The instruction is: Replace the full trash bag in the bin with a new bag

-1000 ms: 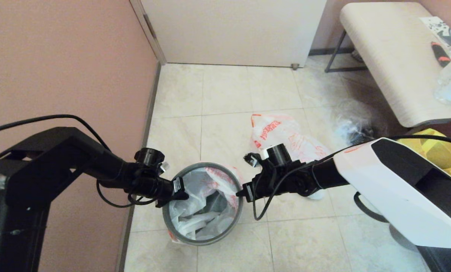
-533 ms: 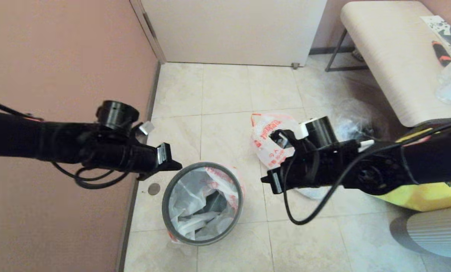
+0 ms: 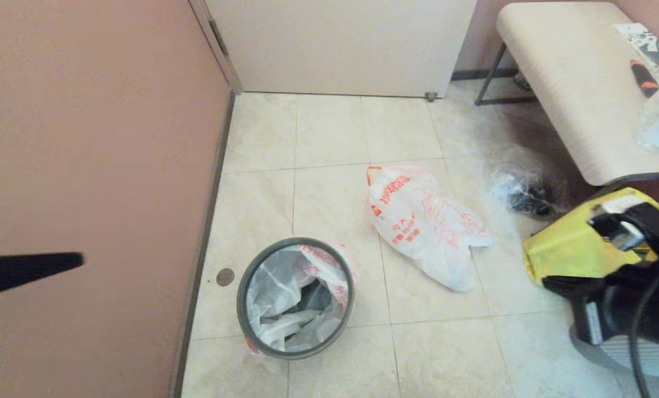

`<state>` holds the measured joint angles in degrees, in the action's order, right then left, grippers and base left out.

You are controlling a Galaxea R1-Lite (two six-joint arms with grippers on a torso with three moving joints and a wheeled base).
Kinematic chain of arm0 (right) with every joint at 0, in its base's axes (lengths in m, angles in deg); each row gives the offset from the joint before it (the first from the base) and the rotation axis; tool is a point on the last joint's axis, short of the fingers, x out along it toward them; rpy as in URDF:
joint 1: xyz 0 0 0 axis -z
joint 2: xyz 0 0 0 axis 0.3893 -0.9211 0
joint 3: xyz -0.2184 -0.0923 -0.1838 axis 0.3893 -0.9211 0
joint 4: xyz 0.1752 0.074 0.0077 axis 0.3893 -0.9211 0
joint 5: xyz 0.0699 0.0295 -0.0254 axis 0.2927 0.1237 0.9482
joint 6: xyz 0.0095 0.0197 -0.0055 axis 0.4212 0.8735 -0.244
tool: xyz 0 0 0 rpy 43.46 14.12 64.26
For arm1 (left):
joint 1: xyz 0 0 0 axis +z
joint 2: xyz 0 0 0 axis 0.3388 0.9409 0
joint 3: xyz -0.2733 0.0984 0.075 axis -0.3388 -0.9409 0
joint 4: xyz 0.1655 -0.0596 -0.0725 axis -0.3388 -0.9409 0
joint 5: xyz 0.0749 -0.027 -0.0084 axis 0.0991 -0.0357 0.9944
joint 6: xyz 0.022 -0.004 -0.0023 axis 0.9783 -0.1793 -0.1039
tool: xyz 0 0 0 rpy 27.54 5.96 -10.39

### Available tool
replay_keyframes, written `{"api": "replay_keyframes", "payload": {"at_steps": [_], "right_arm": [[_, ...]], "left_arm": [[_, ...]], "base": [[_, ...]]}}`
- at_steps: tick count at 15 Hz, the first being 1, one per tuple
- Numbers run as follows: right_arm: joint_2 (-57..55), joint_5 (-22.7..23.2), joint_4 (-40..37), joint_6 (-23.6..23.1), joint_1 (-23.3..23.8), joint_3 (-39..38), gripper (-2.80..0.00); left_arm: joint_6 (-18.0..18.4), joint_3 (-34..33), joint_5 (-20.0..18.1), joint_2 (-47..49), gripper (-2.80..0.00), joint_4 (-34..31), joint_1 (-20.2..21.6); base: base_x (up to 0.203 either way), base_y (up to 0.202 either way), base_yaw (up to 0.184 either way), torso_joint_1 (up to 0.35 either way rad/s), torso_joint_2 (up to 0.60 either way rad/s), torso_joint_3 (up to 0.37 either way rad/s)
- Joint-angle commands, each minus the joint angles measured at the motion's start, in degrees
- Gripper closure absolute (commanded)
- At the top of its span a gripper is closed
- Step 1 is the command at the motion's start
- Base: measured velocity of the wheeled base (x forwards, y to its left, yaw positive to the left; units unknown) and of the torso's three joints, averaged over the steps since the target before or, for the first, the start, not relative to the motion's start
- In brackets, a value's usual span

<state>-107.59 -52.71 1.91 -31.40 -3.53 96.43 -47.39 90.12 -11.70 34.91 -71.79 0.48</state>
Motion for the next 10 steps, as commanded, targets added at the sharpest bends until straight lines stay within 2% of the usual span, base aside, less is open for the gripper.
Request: {"api": "replay_keyframes", "payload": {"at_steps": [1, 3, 5, 8, 10], "right_arm": [[17.3, -2.2, 0.0, -0.9, 5.4, -6.5, 0.0], [26.8, -3.3, -1.4, -1.2, 12.0, -10.5, 0.0], [35.3, -3.6, -6.9, -1.2, 17.5, -13.4, 0.0], [47.1, -3.5, -15.8, -2.4, 22.2, -14.6, 0.0], [54.5, -3.4, -21.8, -3.5, 23.4, -15.0, 0.0]], "left_arm": [[0.2, -4.5, 4.5, -21.0, 0.0, -3.8, 2.4], [0.4, -7.6, 6.8, -28.3, 0.0, -6.5, 8.7], [0.7, -12.3, 7.4, -31.8, 0.0, -8.0, 15.4], [6.2, -21.6, 6.1, -43.7, 0.0, -8.3, 18.5], [9.4, -28.0, 7.0, -49.4, 0.0, -8.6, 19.2]], "base": [[0.0, 0.0, 0.0, 0.0, 0.0, 0.0], [0.0, 0.0, 0.0, 0.0, 0.0, 0.0], [0.0, 0.0, 0.0, 0.0, 0.0, 0.0], [0.0, 0.0, 0.0, 0.0, 0.0, 0.0], [0.0, 0.0, 0.0, 0.0, 0.0, 0.0]]}}
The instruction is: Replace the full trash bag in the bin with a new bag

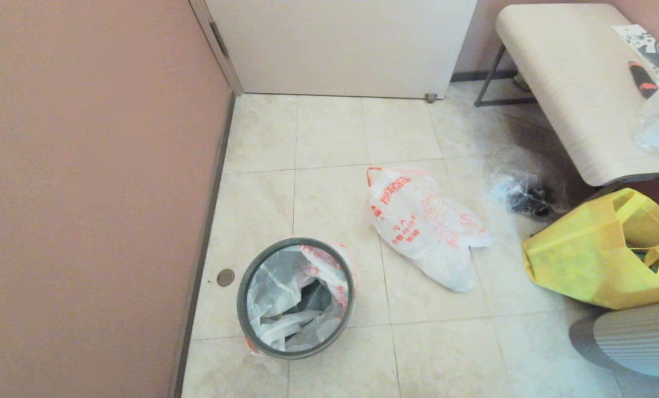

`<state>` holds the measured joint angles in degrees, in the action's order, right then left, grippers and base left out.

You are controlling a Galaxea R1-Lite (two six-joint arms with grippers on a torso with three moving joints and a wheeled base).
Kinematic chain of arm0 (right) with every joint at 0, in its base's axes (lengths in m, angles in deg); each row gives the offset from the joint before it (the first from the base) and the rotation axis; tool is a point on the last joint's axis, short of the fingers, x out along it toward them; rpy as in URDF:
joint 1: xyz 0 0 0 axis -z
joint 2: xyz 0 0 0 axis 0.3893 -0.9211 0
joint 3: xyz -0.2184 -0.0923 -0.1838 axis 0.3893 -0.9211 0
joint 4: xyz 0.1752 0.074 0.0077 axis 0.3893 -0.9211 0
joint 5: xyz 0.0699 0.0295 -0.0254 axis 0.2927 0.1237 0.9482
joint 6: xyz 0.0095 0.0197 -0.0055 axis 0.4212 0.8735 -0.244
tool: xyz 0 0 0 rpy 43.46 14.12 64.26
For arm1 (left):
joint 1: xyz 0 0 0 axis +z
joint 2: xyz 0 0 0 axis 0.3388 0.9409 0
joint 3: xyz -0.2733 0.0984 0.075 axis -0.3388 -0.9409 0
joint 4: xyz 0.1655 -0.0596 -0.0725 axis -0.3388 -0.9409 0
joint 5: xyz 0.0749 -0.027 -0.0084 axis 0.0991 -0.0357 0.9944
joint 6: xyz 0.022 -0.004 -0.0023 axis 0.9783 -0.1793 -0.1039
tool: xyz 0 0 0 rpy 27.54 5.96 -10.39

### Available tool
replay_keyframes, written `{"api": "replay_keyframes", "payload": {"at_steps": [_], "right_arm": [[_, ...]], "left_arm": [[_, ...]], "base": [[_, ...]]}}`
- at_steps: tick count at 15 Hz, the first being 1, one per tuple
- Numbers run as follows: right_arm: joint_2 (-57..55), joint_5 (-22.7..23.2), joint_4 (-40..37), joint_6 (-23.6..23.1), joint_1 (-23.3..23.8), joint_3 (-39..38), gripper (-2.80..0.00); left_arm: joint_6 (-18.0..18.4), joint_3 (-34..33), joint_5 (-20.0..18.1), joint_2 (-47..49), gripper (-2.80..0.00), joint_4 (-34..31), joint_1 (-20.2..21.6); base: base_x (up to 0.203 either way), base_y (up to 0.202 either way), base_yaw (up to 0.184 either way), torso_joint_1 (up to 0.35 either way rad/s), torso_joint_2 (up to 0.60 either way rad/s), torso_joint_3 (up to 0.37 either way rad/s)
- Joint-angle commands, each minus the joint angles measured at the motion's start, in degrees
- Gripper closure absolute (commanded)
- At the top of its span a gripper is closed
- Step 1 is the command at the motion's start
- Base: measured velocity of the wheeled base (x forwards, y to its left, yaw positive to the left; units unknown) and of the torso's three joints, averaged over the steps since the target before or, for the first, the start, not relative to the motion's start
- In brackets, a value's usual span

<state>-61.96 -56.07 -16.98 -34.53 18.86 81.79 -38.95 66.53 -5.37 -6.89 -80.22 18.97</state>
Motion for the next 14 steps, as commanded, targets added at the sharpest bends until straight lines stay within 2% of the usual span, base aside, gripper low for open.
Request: {"api": "replay_keyframes", "payload": {"at_steps": [1, 3, 5, 6, 7, 9, 12, 14], "right_arm": [[12.6, 0.2, -6.0, -1.0, 2.0, -0.6, 0.0], [19.5, 2.3, -9.4, -2.2, 3.1, -2.1, 0.0], [24.2, 4.2, -10.5, -4.0, 3.5, -6.6, 0.0], [24.2, 4.7, -10.1, -3.4, 3.6, -8.5, 0.0], [24.2, 5.5, -9.0, -2.6, 3.7, -10.0, 0.0], [24.2, 9.9, -4.4, -2.2, 3.7, -12.3, 0.0], [24.2, 17.8, -1.5, -2.4, 3.7, -14.6, 0.0], [24.2, 19.5, 0.8, -3.4, 3.6, -16.8, 0.0]], "left_arm": [[1.8, -7.9, 2.9, -7.8, 0.0, -0.1, 1.0], [3.0, -12.7, 4.6, -7.6, 0.0, 2.9, 1.1], [7.5, -20.1, 3.8, -7.6, 0.0, 13.4, 1.0], [9.4, -23.5, 1.7, -7.6, 0.0, 19.7, 1.0], [10.9, -26.4, -2.2, -7.5, 0.0, 23.5, 0.9], [15.2, -30.2, -5.7, -7.6, 0.0, 27.5, 0.9], [15.8, -32.0, -6.4, -7.6, 0.0, 31.5, 0.9], [16.0, -35.6, -6.3, -7.6, 0.0, 42.2, 0.9]], "base": [[0.0, 0.0, 0.0, 0.0, 0.0, 0.0], [0.0, 0.0, 0.0, 0.0, 0.0, 0.0], [0.0, 0.0, 0.0, 0.0, 0.0, 0.0], [0.0, 0.0, 0.0, 0.0, 0.0, 0.0], [0.0, 0.0, 0.0, 0.0, 0.0, 0.0], [0.0, 0.0, 0.0, 0.0, 0.0, 0.0], [0.0, 0.0, 0.0, 0.0, 0.0, 0.0], [0.0, 0.0, 0.0, 0.0, 0.0, 0.0]]}}
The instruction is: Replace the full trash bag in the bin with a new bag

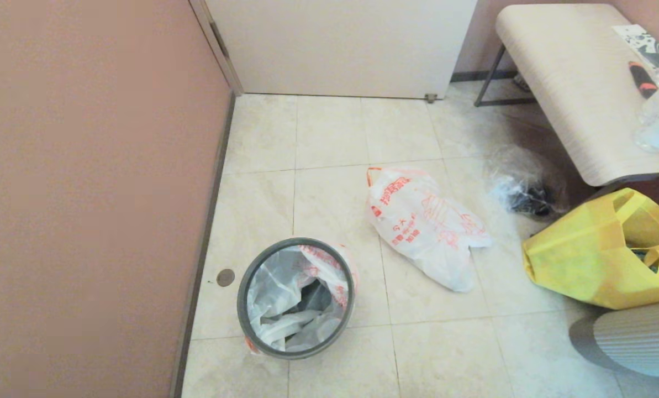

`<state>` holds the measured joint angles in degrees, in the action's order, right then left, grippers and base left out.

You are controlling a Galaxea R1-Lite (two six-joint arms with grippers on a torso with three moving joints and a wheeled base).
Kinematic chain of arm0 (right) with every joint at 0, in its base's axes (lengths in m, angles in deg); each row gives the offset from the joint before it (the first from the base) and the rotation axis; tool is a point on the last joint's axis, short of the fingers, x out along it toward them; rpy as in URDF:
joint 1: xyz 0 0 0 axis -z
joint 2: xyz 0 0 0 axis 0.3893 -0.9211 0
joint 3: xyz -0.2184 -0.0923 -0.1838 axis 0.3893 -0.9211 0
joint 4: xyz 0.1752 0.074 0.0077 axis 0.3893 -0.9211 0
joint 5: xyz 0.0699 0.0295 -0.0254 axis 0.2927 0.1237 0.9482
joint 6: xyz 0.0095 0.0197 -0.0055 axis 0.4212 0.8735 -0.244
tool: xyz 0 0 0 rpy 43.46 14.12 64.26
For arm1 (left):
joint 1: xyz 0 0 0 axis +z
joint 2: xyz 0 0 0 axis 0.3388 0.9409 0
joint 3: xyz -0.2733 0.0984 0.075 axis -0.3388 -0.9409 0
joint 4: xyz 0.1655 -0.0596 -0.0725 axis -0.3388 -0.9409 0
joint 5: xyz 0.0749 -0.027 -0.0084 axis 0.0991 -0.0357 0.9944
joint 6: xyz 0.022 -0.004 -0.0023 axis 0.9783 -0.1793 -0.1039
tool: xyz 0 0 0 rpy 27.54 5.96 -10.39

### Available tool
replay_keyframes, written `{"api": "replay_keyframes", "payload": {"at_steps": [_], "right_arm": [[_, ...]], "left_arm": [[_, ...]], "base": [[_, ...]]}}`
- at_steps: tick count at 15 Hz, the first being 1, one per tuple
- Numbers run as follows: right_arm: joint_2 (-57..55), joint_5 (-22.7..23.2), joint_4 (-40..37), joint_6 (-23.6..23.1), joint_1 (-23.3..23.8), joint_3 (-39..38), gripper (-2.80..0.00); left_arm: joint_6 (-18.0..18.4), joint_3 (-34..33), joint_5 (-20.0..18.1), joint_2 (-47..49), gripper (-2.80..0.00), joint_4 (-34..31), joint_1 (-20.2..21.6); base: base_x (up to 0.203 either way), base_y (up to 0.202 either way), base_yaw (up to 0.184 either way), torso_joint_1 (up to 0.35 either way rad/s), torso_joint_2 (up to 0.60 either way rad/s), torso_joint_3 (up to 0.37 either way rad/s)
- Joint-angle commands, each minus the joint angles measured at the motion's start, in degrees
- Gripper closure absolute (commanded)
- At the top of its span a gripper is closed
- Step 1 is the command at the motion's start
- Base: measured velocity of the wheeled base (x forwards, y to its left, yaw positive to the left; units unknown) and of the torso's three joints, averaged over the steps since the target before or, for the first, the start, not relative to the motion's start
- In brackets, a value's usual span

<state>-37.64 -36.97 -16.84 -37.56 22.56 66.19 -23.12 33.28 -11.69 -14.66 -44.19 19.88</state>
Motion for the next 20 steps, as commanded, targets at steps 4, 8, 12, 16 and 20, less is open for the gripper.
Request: {"api": "replay_keyframes", "payload": {"at_steps": [4, 8, 12, 16, 20], "right_arm": [[-0.1, -1.0, 6.9, -0.2, 0.0, -4.5, 0.0], [-0.1, -2.6, 11.2, 4.2, 0.0, -6.1, 0.0], [-0.1, -2.7, 11.3, 5.8, 0.0, -6.1, 0.0], [-0.1, -2.7, 11.3, 5.8, 0.0, -6.1, 0.0], [-0.1, -2.7, 11.3, 5.9, 0.0, -6.2, 0.0]], "left_arm": [[2.2, -2.7, -0.1, 0.2, 0.0, 5.9, 0.1], [2.1, -2.5, 0.3, 0.2, 0.0, 5.5, 0.3], [-4.3, -2.6, 2.2, 0.2, 0.0, 6.2, 0.3], [-4.1, -2.6, 2.2, 0.2, 0.0, 6.2, 0.3], [-4.1, -2.6, 2.2, 0.2, 0.0, 6.2, 0.3]], "base": [[0.0, 0.0, 0.0, 0.0, 0.0, 0.0], [0.0, 0.0, 0.0, 0.0, 0.0, 0.0], [0.0, 0.0, 0.0, 0.0, 0.0, 0.0], [0.0, 0.0, 0.0, 0.0, 0.0, 0.0], [0.0, 0.0, 0.0, 0.0, 0.0, 0.0]]}}
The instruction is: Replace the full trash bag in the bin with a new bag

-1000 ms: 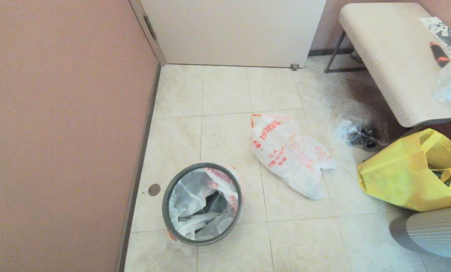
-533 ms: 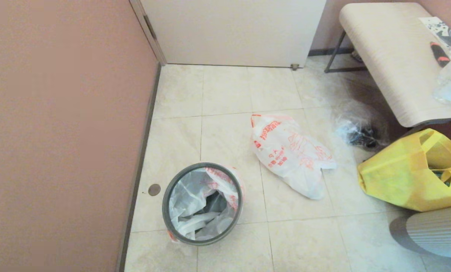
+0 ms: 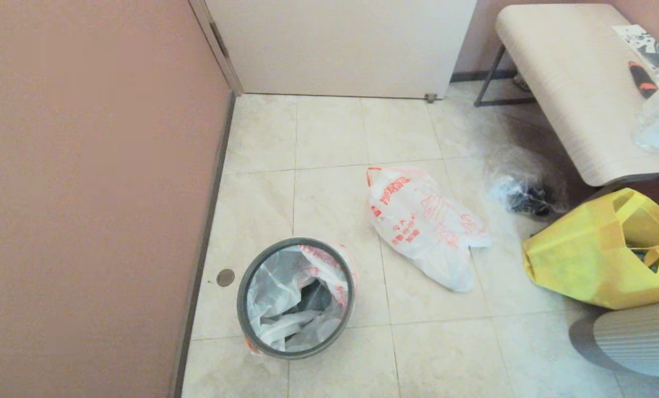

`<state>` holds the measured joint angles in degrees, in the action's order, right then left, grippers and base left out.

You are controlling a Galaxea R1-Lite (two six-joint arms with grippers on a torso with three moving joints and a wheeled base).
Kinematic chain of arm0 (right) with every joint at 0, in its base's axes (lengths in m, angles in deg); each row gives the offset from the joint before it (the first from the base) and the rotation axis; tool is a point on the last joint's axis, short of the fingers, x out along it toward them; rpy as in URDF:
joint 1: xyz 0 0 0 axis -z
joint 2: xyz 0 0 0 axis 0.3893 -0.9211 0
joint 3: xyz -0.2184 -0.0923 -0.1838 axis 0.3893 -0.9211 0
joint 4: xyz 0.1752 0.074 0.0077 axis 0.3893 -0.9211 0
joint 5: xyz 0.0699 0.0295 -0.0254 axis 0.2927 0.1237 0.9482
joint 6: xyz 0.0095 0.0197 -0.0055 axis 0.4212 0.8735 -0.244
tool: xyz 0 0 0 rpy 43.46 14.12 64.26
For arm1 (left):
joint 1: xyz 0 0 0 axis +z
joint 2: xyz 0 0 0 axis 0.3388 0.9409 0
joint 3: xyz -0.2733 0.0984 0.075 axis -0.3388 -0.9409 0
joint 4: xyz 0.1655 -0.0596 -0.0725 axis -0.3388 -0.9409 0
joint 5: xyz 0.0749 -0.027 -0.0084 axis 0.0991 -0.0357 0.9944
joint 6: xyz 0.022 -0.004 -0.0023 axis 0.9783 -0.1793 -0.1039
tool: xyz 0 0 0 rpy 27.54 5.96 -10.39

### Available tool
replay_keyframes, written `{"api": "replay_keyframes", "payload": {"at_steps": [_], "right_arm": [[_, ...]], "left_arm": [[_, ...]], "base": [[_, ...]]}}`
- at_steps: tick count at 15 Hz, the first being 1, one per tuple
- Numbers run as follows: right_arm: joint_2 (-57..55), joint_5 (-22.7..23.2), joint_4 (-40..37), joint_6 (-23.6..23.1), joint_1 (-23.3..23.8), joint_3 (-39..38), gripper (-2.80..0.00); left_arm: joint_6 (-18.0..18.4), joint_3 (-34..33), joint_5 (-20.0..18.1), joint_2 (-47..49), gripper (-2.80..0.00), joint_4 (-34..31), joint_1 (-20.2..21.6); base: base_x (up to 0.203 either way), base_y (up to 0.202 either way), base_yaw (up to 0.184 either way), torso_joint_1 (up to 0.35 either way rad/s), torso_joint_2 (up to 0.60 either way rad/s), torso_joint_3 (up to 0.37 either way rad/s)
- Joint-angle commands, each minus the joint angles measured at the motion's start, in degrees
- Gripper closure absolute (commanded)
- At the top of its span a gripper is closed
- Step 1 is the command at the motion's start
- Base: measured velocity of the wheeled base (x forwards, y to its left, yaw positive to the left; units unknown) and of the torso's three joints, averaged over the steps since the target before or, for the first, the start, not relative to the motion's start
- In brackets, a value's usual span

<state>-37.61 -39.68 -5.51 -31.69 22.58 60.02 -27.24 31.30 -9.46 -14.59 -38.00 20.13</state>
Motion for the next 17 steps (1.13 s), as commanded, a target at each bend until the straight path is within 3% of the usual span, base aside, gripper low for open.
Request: {"api": "replay_keyframes", "payload": {"at_steps": [1, 17], "right_arm": [[-0.2, 0.0, 0.0, 0.0, 0.0, 0.0, 0.0], [-0.2, 0.0, 0.1, -0.1, 0.0, 0.0, 0.0]], "left_arm": [[0.0, -0.6, 0.0, 0.1, 0.0, 0.0, 0.0], [0.0, -0.6, 0.0, 0.1, 0.0, 0.0, 0.0]], "base": [[0.0, 0.0, 0.0, 0.0, 0.0, 0.0], [0.0, 0.0, 0.0, 0.0, 0.0, 0.0]]}}
